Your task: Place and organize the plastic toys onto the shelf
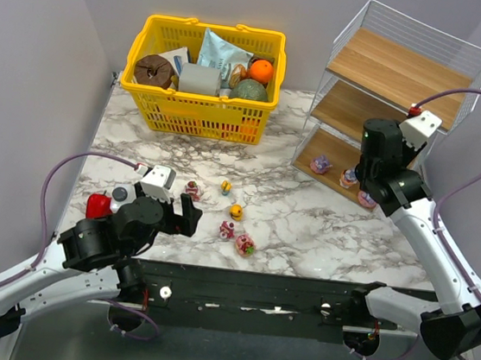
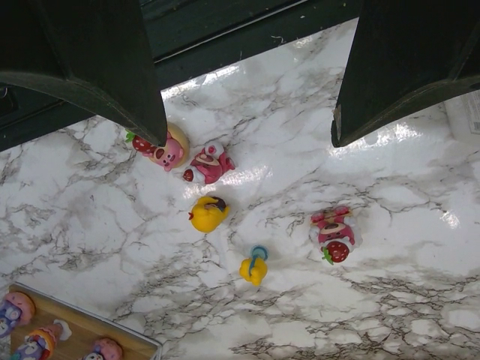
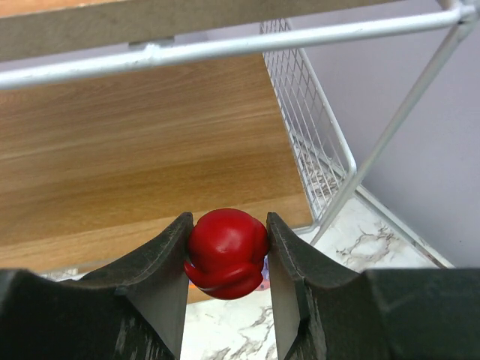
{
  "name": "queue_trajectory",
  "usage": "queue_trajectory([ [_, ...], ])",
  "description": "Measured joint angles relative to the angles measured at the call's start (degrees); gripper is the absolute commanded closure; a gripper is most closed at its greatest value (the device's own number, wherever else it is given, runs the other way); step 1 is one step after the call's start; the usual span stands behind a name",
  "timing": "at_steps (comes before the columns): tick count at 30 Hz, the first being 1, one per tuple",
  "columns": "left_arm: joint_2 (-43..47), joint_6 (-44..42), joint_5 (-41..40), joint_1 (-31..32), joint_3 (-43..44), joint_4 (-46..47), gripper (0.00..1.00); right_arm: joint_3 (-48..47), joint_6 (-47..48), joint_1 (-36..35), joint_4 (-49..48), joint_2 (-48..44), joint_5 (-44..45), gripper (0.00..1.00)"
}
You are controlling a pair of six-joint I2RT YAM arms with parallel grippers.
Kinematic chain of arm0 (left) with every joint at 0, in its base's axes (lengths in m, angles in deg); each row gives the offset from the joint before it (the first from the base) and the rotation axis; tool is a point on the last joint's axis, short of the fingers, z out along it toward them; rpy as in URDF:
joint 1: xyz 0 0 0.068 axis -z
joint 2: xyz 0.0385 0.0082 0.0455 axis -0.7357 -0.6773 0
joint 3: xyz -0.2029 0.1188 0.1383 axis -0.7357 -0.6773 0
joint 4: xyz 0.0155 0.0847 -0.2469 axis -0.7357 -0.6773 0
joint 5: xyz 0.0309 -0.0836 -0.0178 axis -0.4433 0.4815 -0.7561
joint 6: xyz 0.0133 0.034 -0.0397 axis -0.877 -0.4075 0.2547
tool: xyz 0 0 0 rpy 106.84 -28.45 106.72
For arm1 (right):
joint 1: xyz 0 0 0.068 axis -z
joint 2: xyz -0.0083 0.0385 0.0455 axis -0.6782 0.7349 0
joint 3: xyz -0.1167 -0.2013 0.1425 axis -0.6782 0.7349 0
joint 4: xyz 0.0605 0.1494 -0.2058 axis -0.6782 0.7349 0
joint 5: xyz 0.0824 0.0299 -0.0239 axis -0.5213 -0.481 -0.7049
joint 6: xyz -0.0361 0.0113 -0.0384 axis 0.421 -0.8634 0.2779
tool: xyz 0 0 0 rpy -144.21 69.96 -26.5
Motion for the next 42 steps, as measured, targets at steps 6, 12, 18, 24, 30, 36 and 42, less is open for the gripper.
queue_trajectory([
  [6, -0.07, 0.02, 0.00, 0.00, 0.00, -0.02, 0.01, 1.66, 2.16, 2.69, -3.50, 1.01, -2.58, 0.64],
  [12, -0.07, 0.02, -0.02, 0.00, 0.00, -0.02, 0.01, 1.97, 3.13, 4.33, -5.07, 2.71, -4.17, 0.63],
  [18, -0.09, 0.02, -0.02, 0.00, 0.00, -0.02, 0.01, 2.84, 3.56, 6.43, -6.32, 3.28, -5.57, 0.63],
  [24, -0.09, 0.02, -0.02, 0.00, 0.00, -0.04, 0.01, 3.67, 3.56, 8.13, -7.08, 3.41, -6.62, 0.60],
  [30, -0.13, 0.02, -0.02, 0.00, 0.00, -0.04, 0.01, 4.26, 3.45, 9.40, -8.15, 3.41, -7.10, 0.60],
  [36, -0.33, 0.02, -0.02, 0.00, 0.00, -0.09, 0.01, 4.50, 3.06, 10.49, -9.05, 3.43, -7.15, 0.58],
  [42, -0.33, 0.02, -0.02, 0.00, 0.00, -0.11, 0.01, 4.59, 3.06, 11.04, -9.66, 3.52, -7.15, 0.56],
])
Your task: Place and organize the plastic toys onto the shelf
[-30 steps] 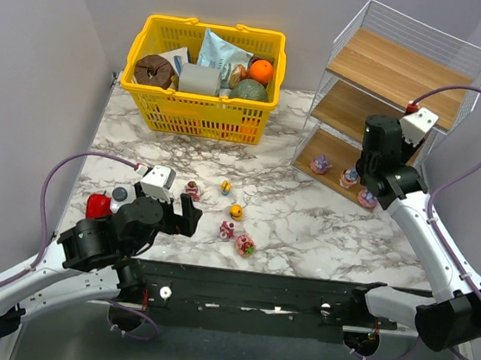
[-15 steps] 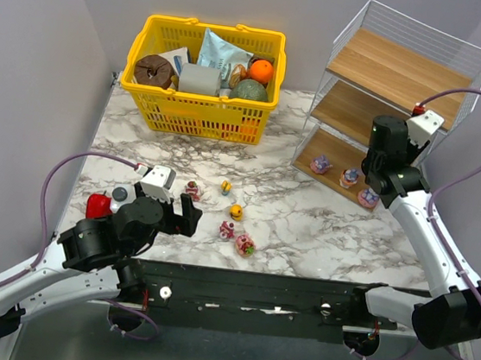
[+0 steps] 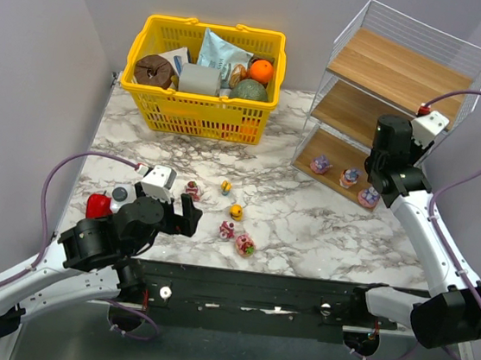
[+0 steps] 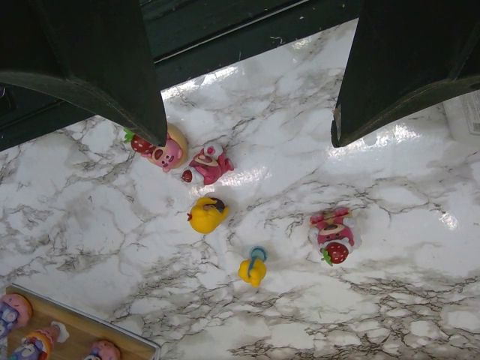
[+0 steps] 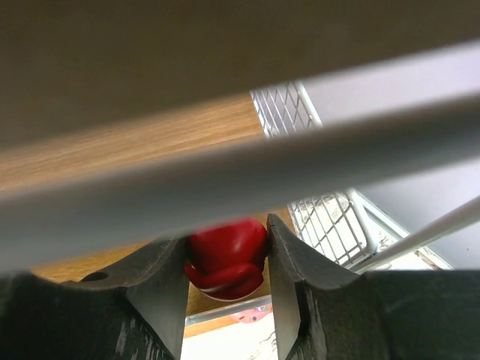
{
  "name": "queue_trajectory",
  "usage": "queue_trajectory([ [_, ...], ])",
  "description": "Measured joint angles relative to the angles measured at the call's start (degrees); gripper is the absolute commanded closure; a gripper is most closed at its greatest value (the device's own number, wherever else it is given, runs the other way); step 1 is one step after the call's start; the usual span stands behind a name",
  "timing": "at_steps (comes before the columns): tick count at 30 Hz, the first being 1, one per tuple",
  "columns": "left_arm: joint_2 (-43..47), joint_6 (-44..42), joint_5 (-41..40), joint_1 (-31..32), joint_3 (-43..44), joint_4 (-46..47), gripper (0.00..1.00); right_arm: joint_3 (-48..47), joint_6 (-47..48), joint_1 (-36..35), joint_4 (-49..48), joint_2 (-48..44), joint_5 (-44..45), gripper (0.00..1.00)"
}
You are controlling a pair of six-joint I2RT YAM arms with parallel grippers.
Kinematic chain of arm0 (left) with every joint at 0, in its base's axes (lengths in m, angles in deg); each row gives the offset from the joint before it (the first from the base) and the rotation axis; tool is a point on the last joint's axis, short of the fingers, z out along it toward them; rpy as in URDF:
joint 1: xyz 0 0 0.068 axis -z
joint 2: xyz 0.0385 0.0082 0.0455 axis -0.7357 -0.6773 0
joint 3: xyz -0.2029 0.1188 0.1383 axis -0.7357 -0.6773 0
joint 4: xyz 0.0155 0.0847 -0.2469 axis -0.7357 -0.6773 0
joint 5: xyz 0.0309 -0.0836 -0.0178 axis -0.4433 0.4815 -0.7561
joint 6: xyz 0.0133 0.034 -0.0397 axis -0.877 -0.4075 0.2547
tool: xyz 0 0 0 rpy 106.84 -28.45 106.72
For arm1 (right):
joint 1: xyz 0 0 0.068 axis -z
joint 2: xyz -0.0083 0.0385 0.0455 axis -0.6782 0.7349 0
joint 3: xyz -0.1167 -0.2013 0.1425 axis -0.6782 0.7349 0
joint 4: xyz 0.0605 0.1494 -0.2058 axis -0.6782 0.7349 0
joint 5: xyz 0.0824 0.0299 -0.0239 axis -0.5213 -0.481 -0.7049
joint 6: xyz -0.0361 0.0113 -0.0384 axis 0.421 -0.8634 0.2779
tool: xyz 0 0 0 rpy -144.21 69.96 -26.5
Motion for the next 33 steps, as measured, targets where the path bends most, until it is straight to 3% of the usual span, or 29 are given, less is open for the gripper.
queue_trajectory([
  [4, 0.00, 0.00, 0.00, 0.00, 0.00, -0.15, 0.01, 0.33, -0.13, 0.13, -0.63, 0.00, 0.04, 0.46],
  [16, 0.00, 0.00, 0.00, 0.00, 0.00, -0.17, 0.01, 2.58, -2.54, 0.55, -3.26, -1.09, 0.11, 0.43],
  [23, -0.04, 0.00, 0.00, 0.00, 0.00, -0.20, 0.01, 2.60, -2.95, 0.66, -3.26, -1.25, 0.02, 0.29],
  [33, -0.04, 0.07, -0.02, 0.00, 0.00, -0.55, 0.01, 2.60, -2.64, 0.72, -3.10, -2.10, -3.45, 0.18],
])
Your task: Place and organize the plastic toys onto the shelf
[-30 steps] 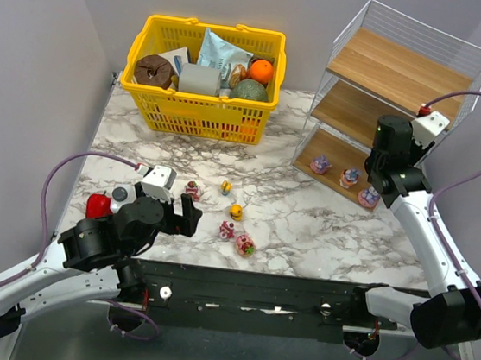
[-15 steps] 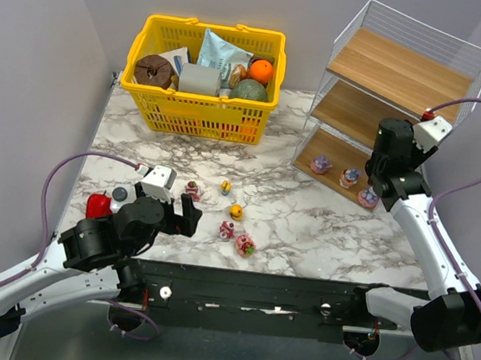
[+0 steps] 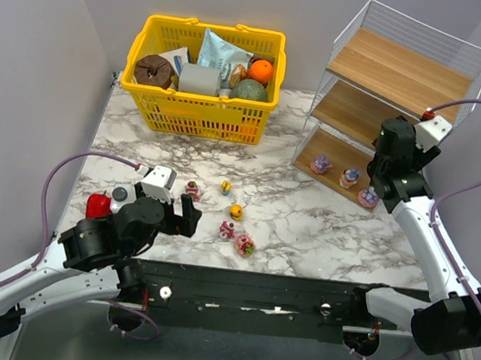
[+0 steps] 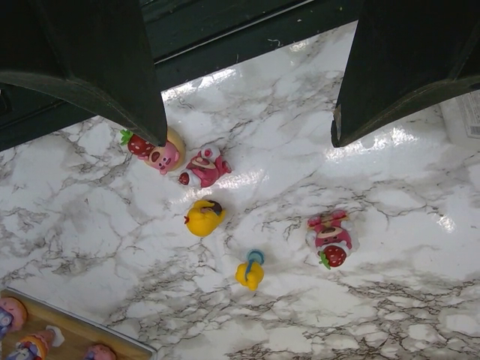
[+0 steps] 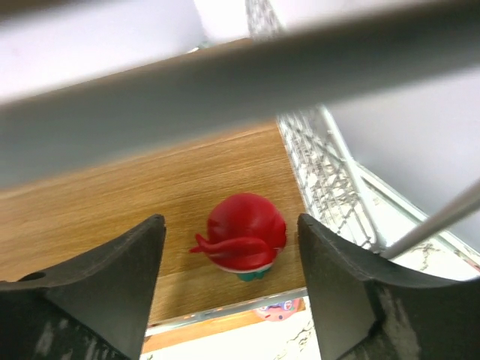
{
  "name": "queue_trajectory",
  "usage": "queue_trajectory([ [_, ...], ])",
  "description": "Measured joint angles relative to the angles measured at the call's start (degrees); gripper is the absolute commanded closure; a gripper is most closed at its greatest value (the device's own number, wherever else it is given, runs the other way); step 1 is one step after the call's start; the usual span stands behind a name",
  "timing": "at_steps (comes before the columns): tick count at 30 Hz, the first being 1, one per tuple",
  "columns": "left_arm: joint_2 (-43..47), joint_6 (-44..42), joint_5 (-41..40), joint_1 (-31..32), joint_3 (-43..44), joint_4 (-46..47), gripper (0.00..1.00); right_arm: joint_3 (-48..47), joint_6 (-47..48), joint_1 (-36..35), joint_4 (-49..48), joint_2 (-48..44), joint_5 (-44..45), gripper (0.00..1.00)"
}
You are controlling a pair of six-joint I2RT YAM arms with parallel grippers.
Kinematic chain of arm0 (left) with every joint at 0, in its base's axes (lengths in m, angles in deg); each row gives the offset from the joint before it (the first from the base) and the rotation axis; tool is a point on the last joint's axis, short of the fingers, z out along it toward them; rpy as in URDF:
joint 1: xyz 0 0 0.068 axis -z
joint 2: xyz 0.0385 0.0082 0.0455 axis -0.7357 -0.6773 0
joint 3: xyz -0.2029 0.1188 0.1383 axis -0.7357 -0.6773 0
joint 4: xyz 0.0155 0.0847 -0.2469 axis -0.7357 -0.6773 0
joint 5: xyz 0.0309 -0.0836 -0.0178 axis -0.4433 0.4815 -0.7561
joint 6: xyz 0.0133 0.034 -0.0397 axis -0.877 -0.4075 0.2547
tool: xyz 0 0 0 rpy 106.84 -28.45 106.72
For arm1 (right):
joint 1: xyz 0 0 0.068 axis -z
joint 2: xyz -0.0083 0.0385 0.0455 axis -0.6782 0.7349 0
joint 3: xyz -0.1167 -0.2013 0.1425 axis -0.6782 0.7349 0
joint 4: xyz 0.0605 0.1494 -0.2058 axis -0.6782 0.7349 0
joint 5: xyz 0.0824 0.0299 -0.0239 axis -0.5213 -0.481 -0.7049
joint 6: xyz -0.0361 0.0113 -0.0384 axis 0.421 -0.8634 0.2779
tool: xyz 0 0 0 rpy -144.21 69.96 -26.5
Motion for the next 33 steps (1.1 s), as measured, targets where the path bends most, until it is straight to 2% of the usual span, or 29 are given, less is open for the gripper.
queue_trajectory([
  [11, 0.00, 0.15, 0.00, 0.00, 0.00, -0.46, 0.01, 0.72, 1.11, 0.13, 1.64, -2.56, -5.05, 0.07],
  [20, 0.02, 0.20, 0.00, 0.00, 0.00, -0.52, 0.01, 3.39, 1.25, 0.15, 4.04, -7.65, -9.46, 0.05],
  [22, 0.07, 0.22, 0.00, 0.00, 0.00, -0.59, 0.01, 3.82, 1.29, 0.15, 5.03, -9.38, -10.82, 0.02],
  [33, 4.07, 0.98, -0.02, -0.02, 0.00, -0.87, 0.01, 8.35, 4.26, 0.52, 6.08, -20.50, -27.50, 0.00],
])
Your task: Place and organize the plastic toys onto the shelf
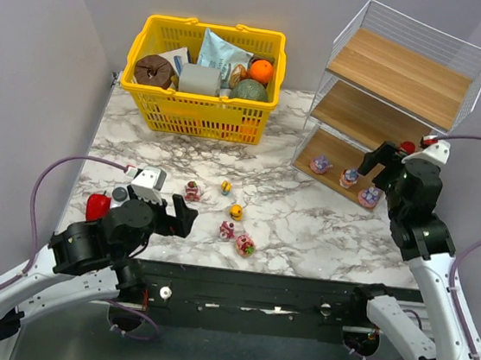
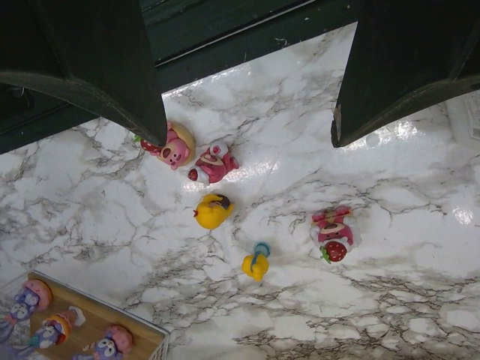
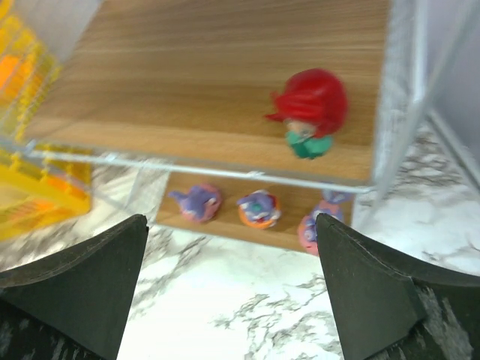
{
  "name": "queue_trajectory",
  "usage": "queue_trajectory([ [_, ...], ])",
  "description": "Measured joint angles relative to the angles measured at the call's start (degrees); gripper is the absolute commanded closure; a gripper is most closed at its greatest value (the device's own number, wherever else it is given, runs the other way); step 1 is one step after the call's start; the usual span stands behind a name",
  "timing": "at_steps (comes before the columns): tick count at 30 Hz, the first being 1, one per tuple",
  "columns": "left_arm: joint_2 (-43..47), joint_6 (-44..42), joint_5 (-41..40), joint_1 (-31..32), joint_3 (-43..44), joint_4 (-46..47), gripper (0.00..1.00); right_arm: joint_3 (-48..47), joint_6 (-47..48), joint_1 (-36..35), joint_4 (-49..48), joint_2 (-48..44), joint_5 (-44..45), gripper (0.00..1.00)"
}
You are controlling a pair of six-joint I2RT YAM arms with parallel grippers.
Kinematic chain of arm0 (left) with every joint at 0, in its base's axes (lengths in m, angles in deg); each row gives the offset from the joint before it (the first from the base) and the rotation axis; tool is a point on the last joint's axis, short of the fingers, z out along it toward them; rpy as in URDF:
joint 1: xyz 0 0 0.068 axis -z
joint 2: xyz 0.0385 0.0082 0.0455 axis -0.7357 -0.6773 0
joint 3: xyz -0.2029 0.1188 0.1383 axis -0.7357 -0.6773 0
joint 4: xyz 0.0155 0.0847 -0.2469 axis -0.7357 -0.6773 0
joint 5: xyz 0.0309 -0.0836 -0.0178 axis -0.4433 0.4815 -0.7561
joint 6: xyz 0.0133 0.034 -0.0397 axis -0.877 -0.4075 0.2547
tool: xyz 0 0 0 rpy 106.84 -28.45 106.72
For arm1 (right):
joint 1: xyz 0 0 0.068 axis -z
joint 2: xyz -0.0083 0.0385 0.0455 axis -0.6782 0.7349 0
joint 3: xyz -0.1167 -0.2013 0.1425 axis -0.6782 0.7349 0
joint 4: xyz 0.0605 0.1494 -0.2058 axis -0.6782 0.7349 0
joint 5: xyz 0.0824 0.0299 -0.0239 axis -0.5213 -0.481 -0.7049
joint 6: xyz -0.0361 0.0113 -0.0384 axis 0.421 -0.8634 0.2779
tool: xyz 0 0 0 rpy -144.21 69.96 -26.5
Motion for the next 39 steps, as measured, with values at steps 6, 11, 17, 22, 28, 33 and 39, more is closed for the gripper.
queue_trajectory([
  [6, 0.24, 0.11, 0.00, 0.00, -0.02, 0.00, 0.01, 5.33, 0.92, -0.46, -1.16, -4.48, -16.79, 0.01],
  [11, 0.20, 0.26, 0.00, 0.00, 0.00, 0.00, 0.01, 14.05, -0.85, -6.82, -1.77, -7.63, -24.11, 0.05],
  [17, -0.31, 0.26, 0.00, 0.00, 0.00, 0.00, 0.01, 17.03, -4.39, -21.81, -6.71, -3.76, -23.91, 0.14],
  [22, -0.39, 0.28, -0.04, 0.00, -0.02, 0.00, 0.01, 17.00, -7.91, -30.84, -14.25, 10.58, -19.71, 0.16],
  [28, -0.42, 0.28, -0.37, 0.00, -0.02, -0.02, 0.01, 14.80, -12.83, -41.22, -19.61, 27.93, -9.64, 0.11],
  [33, -0.79, 0.31, -0.44, -0.02, -0.02, -0.02, 0.01, 6.75, -17.14, -47.71, -21.94, 37.97, -1.62, 0.09],
  [39, -0.83, 0.28, -0.52, -0.02, -0.02, -0.02, 0.01, -3.65, -20.59, -50.51, -21.64, 46.58, 3.13, 0.10],
])
